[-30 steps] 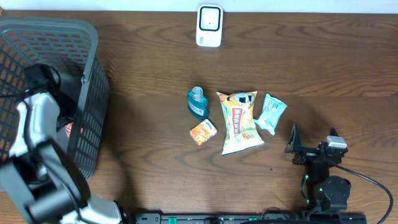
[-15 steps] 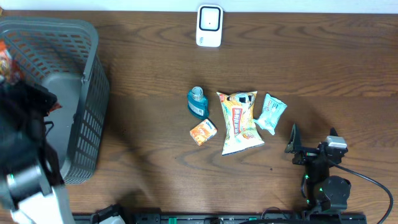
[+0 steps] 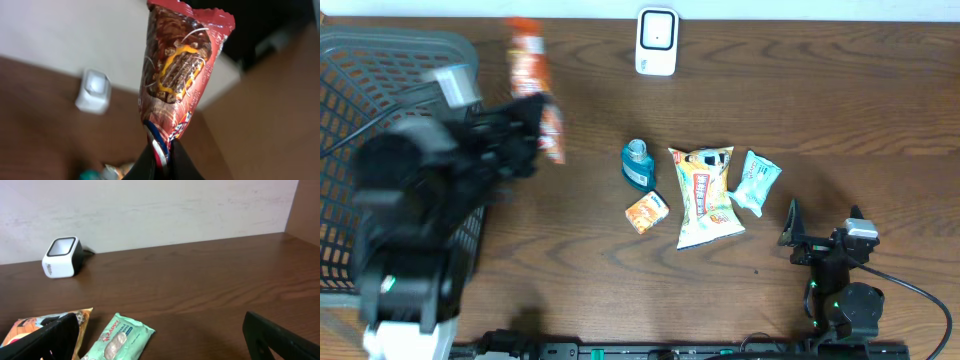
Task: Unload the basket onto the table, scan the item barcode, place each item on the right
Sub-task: 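Lift the chocolate bar out and carry it toward the table center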
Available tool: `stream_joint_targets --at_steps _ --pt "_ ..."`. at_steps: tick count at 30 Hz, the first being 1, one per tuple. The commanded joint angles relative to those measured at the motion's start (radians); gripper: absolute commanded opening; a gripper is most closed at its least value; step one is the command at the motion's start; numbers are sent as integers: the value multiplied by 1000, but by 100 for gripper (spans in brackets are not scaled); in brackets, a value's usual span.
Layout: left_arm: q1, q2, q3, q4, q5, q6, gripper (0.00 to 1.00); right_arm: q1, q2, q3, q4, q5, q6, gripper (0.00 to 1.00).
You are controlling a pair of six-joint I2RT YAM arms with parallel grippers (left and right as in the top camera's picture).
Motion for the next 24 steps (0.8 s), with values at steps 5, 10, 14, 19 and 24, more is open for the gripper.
stream_joint_targets --at_steps 5,10,14,19,24 --pt "-311 226 6 43 -140 61 7 12 -5 -2 -2 2 -14 99" --pt "-447 318 6 95 -261 61 7 12 -5 -2 -2 2 -14 99" --pt "-539 349 6 98 -311 108 7 12 -5 -2 -2 2 -13 99" --pt "-655 372 6 58 -435 163 7 12 -5 -2 -2 3 -13 99" --pt "-735 370 6 -90 -773 16 7 12 -5 -2 -2 2 -14 99"
